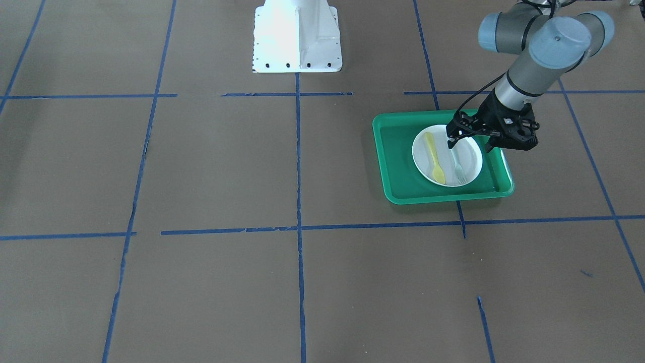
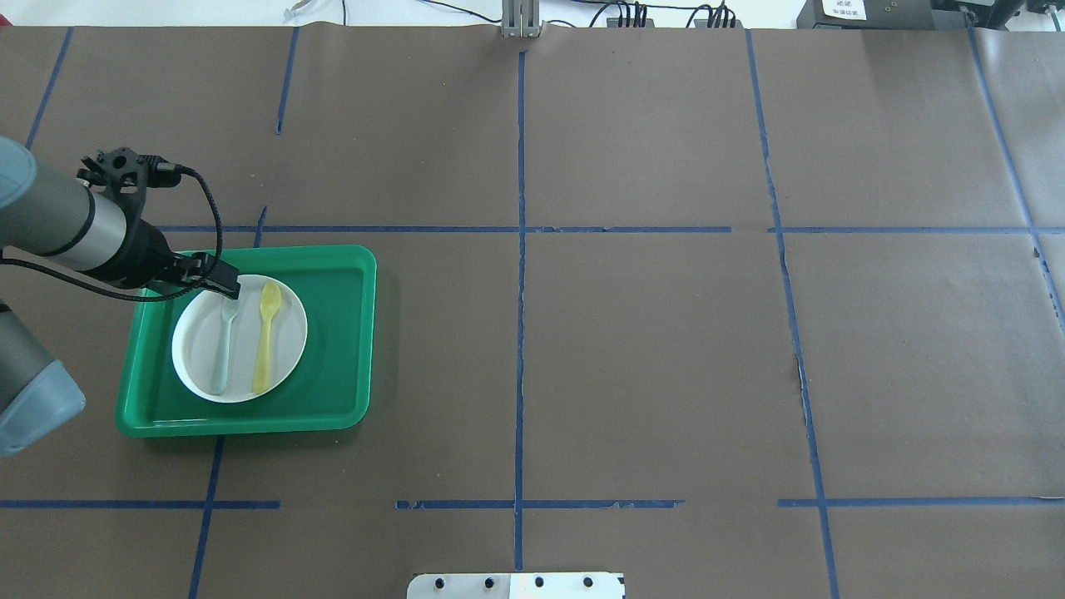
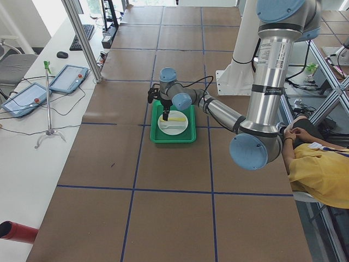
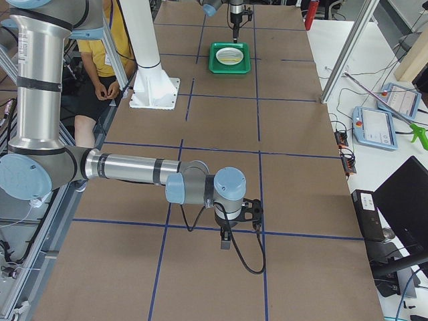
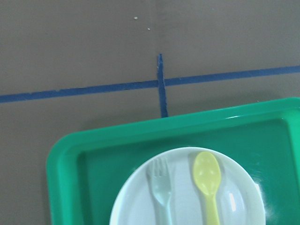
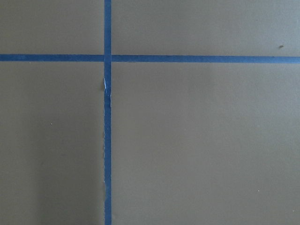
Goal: Place spoon
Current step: 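Move the left gripper over the yellow spoon on the white plate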
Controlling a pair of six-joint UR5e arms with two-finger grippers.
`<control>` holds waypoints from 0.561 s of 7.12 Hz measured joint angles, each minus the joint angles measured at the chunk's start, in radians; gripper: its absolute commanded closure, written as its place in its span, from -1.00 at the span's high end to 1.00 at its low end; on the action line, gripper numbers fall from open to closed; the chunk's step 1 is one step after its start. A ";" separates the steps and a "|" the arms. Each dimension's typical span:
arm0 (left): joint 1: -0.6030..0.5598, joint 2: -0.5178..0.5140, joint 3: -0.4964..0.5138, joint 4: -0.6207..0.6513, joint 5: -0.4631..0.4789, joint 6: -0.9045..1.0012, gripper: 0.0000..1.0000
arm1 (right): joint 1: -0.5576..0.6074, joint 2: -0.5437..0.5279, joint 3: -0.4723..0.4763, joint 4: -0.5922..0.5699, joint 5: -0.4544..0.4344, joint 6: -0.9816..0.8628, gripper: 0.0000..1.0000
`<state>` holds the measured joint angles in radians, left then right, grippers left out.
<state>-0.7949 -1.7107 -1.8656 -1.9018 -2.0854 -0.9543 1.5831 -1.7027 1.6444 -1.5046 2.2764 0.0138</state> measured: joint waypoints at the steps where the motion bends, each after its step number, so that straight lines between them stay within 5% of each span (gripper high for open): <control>1: 0.041 -0.007 0.021 -0.018 0.047 -0.051 0.87 | 0.000 0.000 0.000 0.000 0.000 0.000 1.00; 2: 0.076 -0.017 0.041 -0.025 0.080 -0.087 0.85 | 0.000 0.000 0.000 0.000 0.000 0.000 1.00; 4: 0.114 -0.052 0.084 -0.029 0.099 -0.124 0.46 | 0.000 0.000 0.000 0.000 0.000 0.000 1.00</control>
<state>-0.6808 -1.7632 -1.7818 -1.9308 -1.9863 -1.0779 1.5831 -1.7027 1.6444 -1.5042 2.2764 0.0134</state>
